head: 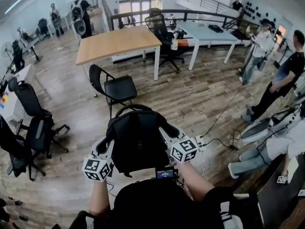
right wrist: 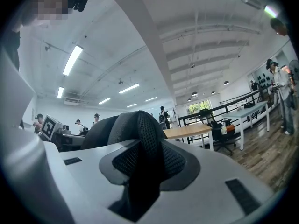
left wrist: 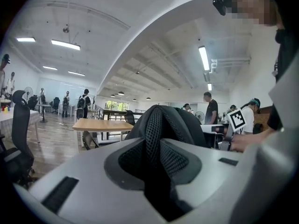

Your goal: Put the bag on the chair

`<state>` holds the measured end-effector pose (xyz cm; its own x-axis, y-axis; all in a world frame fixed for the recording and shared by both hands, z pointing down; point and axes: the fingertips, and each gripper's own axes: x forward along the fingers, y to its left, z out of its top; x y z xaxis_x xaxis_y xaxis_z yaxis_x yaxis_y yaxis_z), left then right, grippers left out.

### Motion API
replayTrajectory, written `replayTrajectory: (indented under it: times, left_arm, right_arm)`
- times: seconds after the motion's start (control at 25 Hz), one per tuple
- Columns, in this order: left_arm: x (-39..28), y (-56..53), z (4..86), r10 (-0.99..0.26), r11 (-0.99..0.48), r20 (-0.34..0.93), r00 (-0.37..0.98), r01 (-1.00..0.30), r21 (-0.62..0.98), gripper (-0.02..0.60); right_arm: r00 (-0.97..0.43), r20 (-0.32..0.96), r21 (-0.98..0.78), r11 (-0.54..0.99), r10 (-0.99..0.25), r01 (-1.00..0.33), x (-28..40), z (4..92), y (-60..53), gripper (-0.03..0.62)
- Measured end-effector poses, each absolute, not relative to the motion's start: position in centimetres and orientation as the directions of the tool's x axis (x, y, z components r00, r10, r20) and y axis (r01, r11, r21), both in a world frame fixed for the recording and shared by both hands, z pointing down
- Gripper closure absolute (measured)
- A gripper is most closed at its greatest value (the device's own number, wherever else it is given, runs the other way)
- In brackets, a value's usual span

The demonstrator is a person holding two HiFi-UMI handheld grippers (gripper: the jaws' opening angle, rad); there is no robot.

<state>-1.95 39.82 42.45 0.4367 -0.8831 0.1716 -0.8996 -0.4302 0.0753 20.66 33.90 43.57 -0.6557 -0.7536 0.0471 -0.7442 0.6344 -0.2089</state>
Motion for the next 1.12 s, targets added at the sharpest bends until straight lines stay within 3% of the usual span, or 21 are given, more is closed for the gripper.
replayTrajectory:
  times: [0.56,1.12]
  left_arm:
    - [0.5,37.2,43.5,-0.903,-0.388,0.163,0.398,-0.917,0.090,0.488]
    - [-1.1,26.5,45.2,-0.902,-0.380,0.172,0.395,-0.918,0.114,0.488]
  right_arm:
    - [-0.677,0.036,-0.177,0.662,-0.735,-0.729,23.0,44.2,30.9,0.468]
    - [-0.693,0.063,-0.214,0.669,-0.718,-0.712,21.6,46.2,20.1,0.470]
